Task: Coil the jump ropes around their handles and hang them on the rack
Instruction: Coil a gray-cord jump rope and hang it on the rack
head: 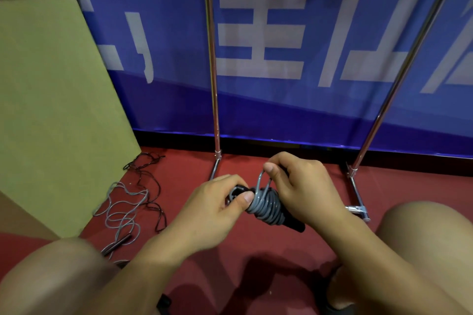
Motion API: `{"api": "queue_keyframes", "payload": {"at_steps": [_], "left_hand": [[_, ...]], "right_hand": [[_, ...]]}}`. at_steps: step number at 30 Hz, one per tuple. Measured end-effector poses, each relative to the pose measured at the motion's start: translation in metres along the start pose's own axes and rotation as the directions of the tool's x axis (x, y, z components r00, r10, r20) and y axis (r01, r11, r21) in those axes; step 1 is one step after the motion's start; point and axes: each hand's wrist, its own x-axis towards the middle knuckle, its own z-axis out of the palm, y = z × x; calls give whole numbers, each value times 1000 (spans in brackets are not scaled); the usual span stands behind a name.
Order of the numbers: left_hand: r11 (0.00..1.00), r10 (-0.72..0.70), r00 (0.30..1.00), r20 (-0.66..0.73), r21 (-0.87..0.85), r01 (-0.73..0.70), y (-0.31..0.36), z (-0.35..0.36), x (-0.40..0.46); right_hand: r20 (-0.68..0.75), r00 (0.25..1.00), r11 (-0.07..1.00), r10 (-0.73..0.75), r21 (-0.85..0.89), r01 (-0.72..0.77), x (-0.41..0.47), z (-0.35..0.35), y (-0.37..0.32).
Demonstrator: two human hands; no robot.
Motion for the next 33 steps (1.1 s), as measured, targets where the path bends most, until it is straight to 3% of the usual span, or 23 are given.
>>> {"api": "queue_keyframes", "payload": {"at_steps": [6,15,20,26,29,33], "left_hand": [[998,68,996,62,-1,-68,3,0,0],[987,67,991,117,-156,-49,9,-3,3],[986,92,986,141,-149,-71,15,-1,1],[972,102,990,96,-222,-79,18,-3,1],[955,137,987,81,-277,-109,17,-5,1],[943,178,977,114,-303,-136,13,-5,0]], "right_hand": [[41,998,998,56,32,-57,3,2,1],[166,968,958,190,183,-220,7,2,6],[163,955,926,248,251,-283,10,4,14],[198,943,899,269,299,-320,13,6,13],[339,903,801,263,444,-400,12,5,11],[611,762,660,213,485,-574,5,5,8]]}}
